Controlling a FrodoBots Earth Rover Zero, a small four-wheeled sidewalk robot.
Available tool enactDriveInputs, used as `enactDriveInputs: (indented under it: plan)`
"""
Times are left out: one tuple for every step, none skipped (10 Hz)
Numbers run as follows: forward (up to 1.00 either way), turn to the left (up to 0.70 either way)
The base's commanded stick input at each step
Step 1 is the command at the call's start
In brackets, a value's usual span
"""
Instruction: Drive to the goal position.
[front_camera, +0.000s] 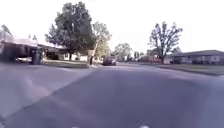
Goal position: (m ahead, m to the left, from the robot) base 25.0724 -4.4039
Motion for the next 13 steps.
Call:
enactDriveInputs:
  plan:
    - [1.00, 0.00]
    - [1.00, 0.00]
    - [1.00, 0.00]
    - [1.00, -0.14]
    - [1.00, -0.36]
    - [1.00, -0.24]
    - [1.00, 0.00]
    - [1.00, 0.00]
    - [1.00, 0.00]
    - [1.00, 0.00]
    - [1.00, 0.00]
    - [1.00, 0.00]
    - [1.00, 0.00]
